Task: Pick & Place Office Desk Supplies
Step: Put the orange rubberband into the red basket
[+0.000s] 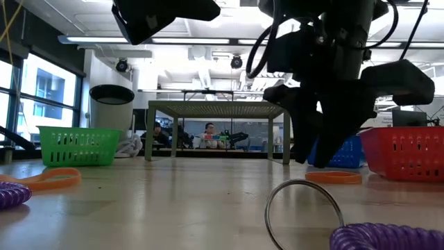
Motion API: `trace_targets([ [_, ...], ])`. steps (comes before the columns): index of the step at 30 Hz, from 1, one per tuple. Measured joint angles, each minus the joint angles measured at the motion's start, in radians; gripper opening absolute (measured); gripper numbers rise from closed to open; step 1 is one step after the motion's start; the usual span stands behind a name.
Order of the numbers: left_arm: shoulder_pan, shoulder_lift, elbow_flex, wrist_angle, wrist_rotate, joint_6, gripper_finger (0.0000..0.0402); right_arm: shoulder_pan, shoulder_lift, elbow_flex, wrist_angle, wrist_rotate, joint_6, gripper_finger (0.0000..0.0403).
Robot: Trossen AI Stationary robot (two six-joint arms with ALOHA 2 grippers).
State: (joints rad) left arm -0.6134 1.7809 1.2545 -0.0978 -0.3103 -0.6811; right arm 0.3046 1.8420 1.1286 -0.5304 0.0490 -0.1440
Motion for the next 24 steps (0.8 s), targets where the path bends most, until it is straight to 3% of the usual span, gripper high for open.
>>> trace_targets([
  [18,-0.001,0.000,0.000,-0.001,0.000,-0.004,0.0200,-0.024,0.056,0.005,-0.032,-0.008,-0.010,0.0110],
  [24,-0.001,0.000,0.000,-0.003,0.000,-0.005,0.0200,-0.033,0.058,0.003,-0.038,-0.021,-0.018,0.0066],
])
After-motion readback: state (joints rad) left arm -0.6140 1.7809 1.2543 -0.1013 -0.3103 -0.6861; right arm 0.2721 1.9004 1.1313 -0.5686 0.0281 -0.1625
